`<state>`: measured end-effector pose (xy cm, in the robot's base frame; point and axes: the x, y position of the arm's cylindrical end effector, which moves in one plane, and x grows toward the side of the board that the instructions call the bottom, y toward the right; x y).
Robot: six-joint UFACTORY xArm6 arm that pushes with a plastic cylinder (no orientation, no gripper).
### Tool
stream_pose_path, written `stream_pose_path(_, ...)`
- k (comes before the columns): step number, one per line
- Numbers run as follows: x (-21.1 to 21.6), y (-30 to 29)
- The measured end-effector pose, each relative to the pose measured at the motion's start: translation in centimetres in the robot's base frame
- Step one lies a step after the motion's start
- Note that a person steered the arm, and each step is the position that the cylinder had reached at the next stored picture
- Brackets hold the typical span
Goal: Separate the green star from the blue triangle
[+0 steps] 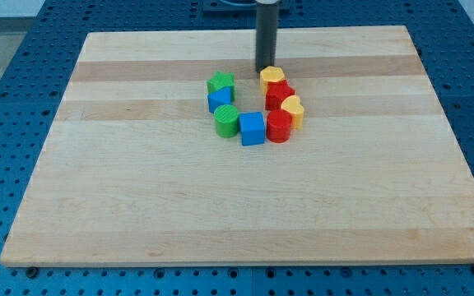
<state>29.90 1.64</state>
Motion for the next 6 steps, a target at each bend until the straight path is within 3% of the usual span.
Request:
stream_pose_path(2, 3.4, -1.3)
stream_pose_path(5, 4.8, -14.6)
stream_pose_path(6, 7.1, -15.4)
